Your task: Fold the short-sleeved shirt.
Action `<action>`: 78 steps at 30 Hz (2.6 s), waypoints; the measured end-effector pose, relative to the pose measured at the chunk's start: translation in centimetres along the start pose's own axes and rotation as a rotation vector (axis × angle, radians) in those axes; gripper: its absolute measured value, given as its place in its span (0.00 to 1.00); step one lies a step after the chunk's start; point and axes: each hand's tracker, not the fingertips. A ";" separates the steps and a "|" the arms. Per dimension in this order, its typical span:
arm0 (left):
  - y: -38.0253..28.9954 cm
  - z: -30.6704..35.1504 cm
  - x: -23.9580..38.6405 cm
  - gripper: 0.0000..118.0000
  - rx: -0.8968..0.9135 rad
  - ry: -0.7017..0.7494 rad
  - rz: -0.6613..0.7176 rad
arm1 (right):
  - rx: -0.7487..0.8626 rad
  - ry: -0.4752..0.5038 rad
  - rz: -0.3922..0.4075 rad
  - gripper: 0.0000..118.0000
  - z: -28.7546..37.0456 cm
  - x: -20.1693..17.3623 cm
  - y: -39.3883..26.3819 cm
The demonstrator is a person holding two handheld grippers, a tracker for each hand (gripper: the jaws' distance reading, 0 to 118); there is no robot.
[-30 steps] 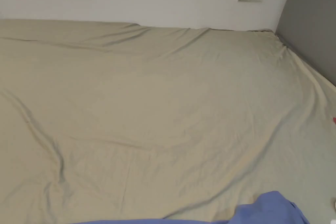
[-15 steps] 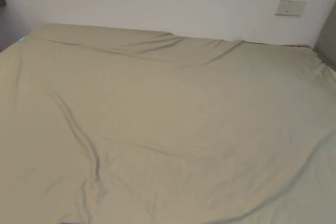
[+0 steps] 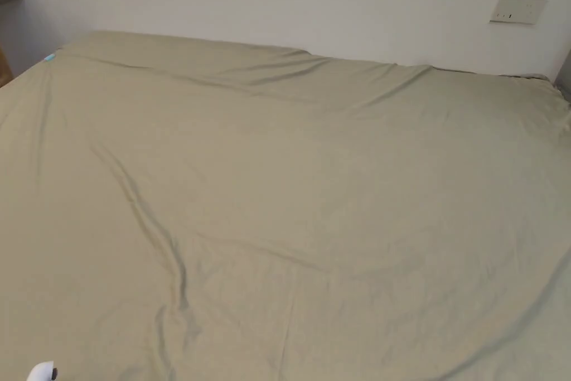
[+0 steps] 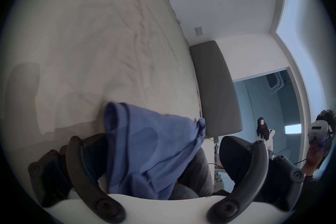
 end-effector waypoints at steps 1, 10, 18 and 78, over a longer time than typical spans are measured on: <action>0.1 -0.3 -0.1 1.00 0.012 -0.039 0.031 | -0.004 0.001 -0.001 0.06 -0.2 0.2 0.0; -1.0 0.9 -1.3 0.08 -0.001 0.030 0.046 | -0.024 -0.033 -0.108 0.06 0.2 1.4 -1.2; 2.4 7.0 0.6 0.08 0.041 0.185 -0.080 | -0.046 -0.052 -0.101 0.06 1.0 2.1 -1.0; -4.7 -13.9 12.3 0.03 -0.302 0.801 -0.472 | -0.197 -0.124 -0.182 0.06 5.6 4.6 -4.9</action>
